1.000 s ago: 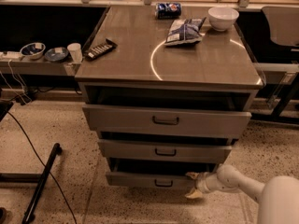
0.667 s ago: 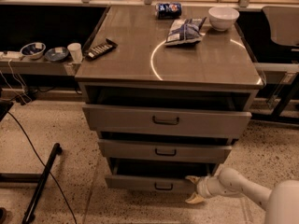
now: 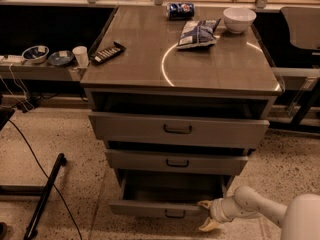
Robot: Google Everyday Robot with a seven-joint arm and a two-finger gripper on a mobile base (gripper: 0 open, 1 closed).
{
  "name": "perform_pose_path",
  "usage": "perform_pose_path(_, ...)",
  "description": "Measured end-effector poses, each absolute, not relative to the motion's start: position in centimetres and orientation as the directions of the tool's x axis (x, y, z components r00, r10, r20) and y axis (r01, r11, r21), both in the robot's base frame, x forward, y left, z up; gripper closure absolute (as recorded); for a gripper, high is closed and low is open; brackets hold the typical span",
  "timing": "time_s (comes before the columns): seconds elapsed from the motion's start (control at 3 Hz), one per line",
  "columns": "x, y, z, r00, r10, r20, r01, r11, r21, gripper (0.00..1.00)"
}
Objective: Open bottom drawer
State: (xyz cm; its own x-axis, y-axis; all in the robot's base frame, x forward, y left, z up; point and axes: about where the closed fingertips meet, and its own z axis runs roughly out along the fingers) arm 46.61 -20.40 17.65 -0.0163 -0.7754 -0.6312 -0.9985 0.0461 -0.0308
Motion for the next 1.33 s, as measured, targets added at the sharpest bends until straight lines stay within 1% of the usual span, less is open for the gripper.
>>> perform_pose_path(0.33,45.1,-20.3,18.8,0.001,-0.768,-0.64,-0.999,0.026,-0.032,0.39)
perform_pose_path(1.0,41.7,-20.6,19.0,-0.034,-0.776,-0.63,-0.999,0.035,0.01,0.46)
perform_pose_path(1.33,42.9,-20.3,21.5,0.007,-0.792,-0.611,-0.998,0.03,-0.05,0.45)
